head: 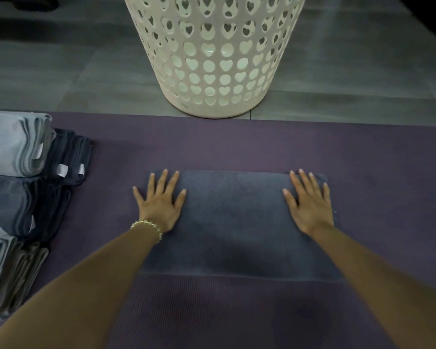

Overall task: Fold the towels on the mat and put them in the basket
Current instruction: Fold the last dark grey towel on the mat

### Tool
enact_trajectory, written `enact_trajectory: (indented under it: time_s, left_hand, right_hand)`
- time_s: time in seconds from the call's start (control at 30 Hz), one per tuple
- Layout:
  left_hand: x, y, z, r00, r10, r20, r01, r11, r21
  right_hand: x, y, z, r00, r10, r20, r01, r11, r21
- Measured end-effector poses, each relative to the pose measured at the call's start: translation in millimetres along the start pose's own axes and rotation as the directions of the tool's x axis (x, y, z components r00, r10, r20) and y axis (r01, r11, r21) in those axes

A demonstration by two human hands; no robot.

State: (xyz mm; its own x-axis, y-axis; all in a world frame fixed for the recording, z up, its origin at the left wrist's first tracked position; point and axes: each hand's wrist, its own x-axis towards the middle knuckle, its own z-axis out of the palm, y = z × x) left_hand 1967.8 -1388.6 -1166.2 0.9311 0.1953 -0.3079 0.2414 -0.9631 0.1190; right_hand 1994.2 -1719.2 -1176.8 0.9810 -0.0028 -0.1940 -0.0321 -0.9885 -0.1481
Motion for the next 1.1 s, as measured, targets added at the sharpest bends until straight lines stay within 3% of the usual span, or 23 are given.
enact_trajectory:
  time_s: [0.13,0.23,0.3,0.4,0.5,0.77,0.9,0.97,1.03,1.1]
  left_hand:
    - [-21.5,-17.8,2.4,0.993,-0.082,-0.090,0.075,0.994,-0.079]
    - [-63.7,2.4,16.4,0.969,0.115,-0.220,-0.147,0.980,-0.132]
    - [-94.8,19.8,32.0,0.948,0.243,-0.206,-0.271,0.956,-0.116]
    - [-123.7,27.5,51.8,0.959,0.267,-0.096,-0.272,0.961,-0.042]
    - [-127.4,11.2,56.7,0.961,0.276,-0.027,-0.275,0.960,0.051]
    - [-121.9,-36.6,51.1,0.985,0.167,-0.051,-0.164,0.985,0.061]
    - [-124.3,-56.3,39.1,0.999,-0.044,-0.001,0.043,0.989,-0.143]
    - [-123.2,-60.1,32.6,0.997,-0.074,-0.039,0.058,0.947,-0.316]
    - [-116.9,-57.7,25.0,0.991,-0.098,-0.086,0.038,0.849,-0.526]
    - [-108.0,-50.5,15.5,0.987,-0.156,-0.038,0.083,0.695,-0.714]
  right_hand:
    - [-12.0,7.5,-6.7,0.981,0.189,-0.039,-0.185,0.979,0.084]
    - [-46.6,-39.9,0.4,0.982,-0.014,-0.189,0.043,0.987,0.152]
    - [-79.0,-79.6,14.1,0.962,-0.170,-0.212,0.203,0.968,0.145]
    - [-114.8,-108.2,38.6,0.956,-0.271,-0.113,0.282,0.954,0.102]
    - [-121.2,-85.5,49.2,0.935,-0.344,-0.081,0.343,0.939,-0.026]
    - [-130.4,20.9,28.3,0.994,-0.090,-0.063,0.088,0.995,-0.046]
    - [-133.3,33.4,21.1,0.997,-0.035,-0.062,0.034,0.999,-0.012]
    - [-131.4,22.4,18.5,0.998,-0.004,-0.067,0.009,0.998,0.068]
    - [-126.8,0.7,15.6,0.997,-0.017,-0.074,0.029,0.987,0.161]
    - [-119.1,-30.1,10.8,0.991,-0.114,-0.066,0.126,0.966,0.227]
